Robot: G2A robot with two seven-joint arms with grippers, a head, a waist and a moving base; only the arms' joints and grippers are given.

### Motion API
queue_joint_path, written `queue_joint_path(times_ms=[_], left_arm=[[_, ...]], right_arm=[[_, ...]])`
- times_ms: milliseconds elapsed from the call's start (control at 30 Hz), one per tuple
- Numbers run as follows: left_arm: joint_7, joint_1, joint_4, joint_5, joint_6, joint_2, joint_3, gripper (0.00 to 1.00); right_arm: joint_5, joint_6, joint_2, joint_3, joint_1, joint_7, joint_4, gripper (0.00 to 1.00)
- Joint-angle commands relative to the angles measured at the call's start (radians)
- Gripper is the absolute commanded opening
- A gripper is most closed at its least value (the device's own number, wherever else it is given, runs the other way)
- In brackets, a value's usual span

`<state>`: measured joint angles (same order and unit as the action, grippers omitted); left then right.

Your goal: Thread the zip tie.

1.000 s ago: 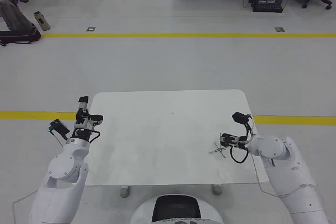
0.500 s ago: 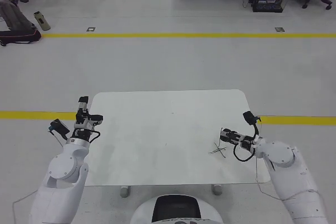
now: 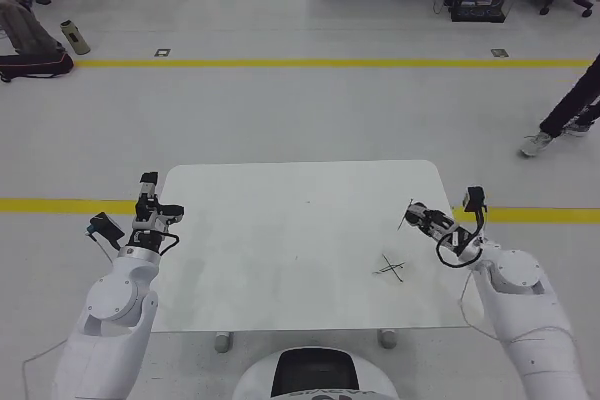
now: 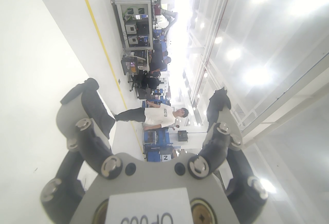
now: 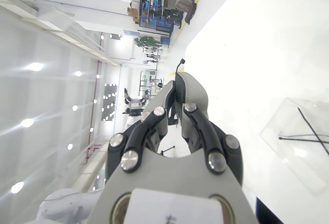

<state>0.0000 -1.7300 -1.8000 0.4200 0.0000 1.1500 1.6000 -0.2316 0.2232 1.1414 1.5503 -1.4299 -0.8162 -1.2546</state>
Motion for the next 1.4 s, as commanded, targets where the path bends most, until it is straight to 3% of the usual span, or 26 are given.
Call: queue_joint_path(times_ms=[0, 700, 767, 867, 967, 1133, 1233, 1367], left_arm=[[0.000, 0.000, 0.000, 0.000, 0.000, 0.000, 0.000, 1.00], [0.000, 0.000, 0.000, 0.000, 0.000, 0.000, 0.000, 1.00], [0.000, 0.000, 0.000, 0.000, 0.000, 0.000, 0.000, 1.00], [0.000, 0.000, 0.000, 0.000, 0.000, 0.000, 0.000, 1.00], [0.000, 0.000, 0.000, 0.000, 0.000, 0.000, 0.000, 1.00], [0.000, 0.000, 0.000, 0.000, 0.000, 0.000, 0.000, 1.00], [0.000, 0.000, 0.000, 0.000, 0.000, 0.000, 0.000, 1.00], [0.000, 0.000, 0.000, 0.000, 0.000, 0.000, 0.000, 1.00]], right_arm=[[0.002, 0.000, 0.000, 0.000, -0.001, -0.001, -0.003, 0.00], [0.002, 0.000, 0.000, 0.000, -0.001, -0.001, -0.003, 0.00], [0.000, 0.027, -0.001, 0.001, -0.001, -0.001, -0.021, 0.00], [-0.014, 0.115, -0.007, 0.024, 0.019, -0.043, 0.012, 0.00], [-0.092, 0.117, -0.010, 0.050, 0.056, -0.131, 0.059, 0.00], [-0.129, 0.117, -0.008, 0.080, 0.106, -0.244, 0.134, 0.00], [-0.129, 0.117, 0.000, 0.079, 0.140, -0.275, 0.176, 0.00], [-0.129, 0.117, 0.000, 0.079, 0.140, -0.275, 0.176, 0.00]])
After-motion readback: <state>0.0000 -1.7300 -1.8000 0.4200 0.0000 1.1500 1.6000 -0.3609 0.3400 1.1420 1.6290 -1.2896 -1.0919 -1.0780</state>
